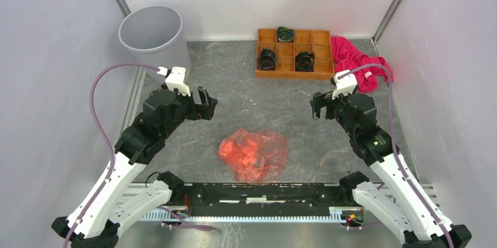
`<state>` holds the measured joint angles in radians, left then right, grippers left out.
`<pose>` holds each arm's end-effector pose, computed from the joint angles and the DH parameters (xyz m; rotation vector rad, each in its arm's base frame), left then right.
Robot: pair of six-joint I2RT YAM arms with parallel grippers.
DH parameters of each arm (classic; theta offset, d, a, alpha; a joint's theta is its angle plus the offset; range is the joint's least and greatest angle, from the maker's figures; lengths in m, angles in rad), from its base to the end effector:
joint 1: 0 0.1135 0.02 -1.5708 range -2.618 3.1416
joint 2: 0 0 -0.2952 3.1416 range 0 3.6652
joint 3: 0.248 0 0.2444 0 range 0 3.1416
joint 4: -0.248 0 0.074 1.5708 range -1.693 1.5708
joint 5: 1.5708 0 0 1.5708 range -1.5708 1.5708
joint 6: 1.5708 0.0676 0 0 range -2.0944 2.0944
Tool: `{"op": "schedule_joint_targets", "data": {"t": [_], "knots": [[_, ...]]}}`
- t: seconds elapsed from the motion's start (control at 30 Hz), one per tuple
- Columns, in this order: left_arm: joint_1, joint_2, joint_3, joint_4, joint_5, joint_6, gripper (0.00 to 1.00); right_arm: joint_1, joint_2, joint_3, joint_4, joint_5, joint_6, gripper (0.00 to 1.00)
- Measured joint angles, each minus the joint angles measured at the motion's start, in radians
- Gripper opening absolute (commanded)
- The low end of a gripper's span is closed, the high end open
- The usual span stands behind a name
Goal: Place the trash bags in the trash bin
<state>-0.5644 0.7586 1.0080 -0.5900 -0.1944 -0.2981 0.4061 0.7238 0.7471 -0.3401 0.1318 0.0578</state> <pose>0.1361 -0.0707 0.3863 0.1238 1.9207 -0.3970 0.1581 0.0583 0.3306 -0.2381 1.8743 0.1931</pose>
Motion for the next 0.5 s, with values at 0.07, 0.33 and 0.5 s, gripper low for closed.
{"op": "schedule_joint_targets", "data": {"t": [0.07,0.33,0.5], "knots": [[0.0,-0.013,0.0,-0.026,0.024,-0.009,1.0,0.0,-0.011,-0.009,0.016,0.005,0.004,0.97],[0.0,0.008,-0.036,-0.033,0.143,-0.088,1.0,0.0,-0.016,-0.087,0.057,-0.055,0.03,0.97],[0.0,0.048,-0.126,-0.015,0.183,-0.145,1.0,0.0,0.065,-0.147,0.095,-0.232,0.06,0.97]]}}
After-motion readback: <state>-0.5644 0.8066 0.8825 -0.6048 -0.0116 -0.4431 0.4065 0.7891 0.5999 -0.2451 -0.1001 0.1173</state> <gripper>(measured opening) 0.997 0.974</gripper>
